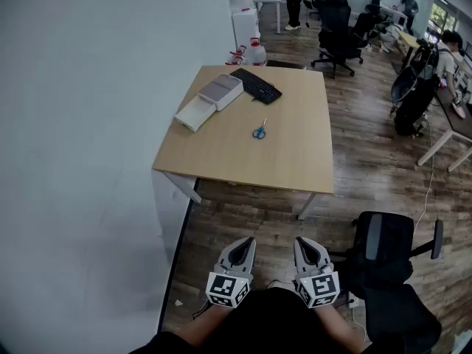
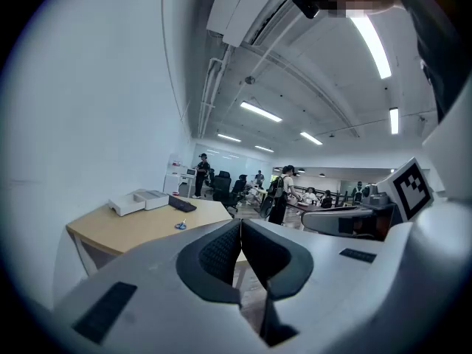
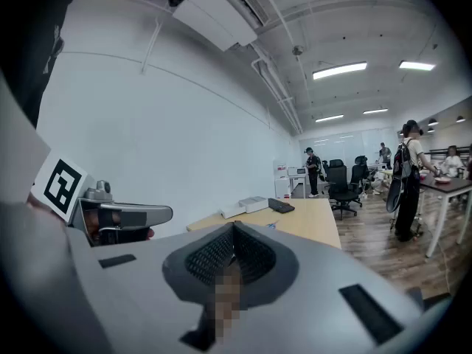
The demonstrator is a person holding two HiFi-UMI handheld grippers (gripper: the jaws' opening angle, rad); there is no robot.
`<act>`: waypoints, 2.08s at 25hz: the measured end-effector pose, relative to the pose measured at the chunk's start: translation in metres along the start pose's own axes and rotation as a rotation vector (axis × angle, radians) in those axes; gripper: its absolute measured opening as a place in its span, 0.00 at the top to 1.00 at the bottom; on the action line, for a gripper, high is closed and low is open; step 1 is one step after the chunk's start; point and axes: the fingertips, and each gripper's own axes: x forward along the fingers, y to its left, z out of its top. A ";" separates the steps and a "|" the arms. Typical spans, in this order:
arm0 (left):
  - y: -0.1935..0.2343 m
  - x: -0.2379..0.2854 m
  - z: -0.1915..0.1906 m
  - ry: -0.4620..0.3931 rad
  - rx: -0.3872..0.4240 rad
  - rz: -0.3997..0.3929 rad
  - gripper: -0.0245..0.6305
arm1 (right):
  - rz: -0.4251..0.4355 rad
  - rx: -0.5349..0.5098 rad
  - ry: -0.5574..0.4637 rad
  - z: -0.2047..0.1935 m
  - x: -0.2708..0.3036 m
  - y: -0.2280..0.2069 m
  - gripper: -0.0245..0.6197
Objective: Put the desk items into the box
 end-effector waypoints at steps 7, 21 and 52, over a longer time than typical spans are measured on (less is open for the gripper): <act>-0.013 0.016 -0.009 0.016 -0.013 0.038 0.94 | -0.040 0.040 0.025 -0.017 -0.014 -0.040 0.87; 0.057 0.113 -0.013 0.078 -0.019 -0.040 0.94 | -0.077 0.058 0.133 -0.020 0.083 -0.075 0.87; 0.304 0.270 0.029 0.129 -0.072 -0.135 0.94 | -0.155 0.025 0.190 0.057 0.365 -0.071 0.87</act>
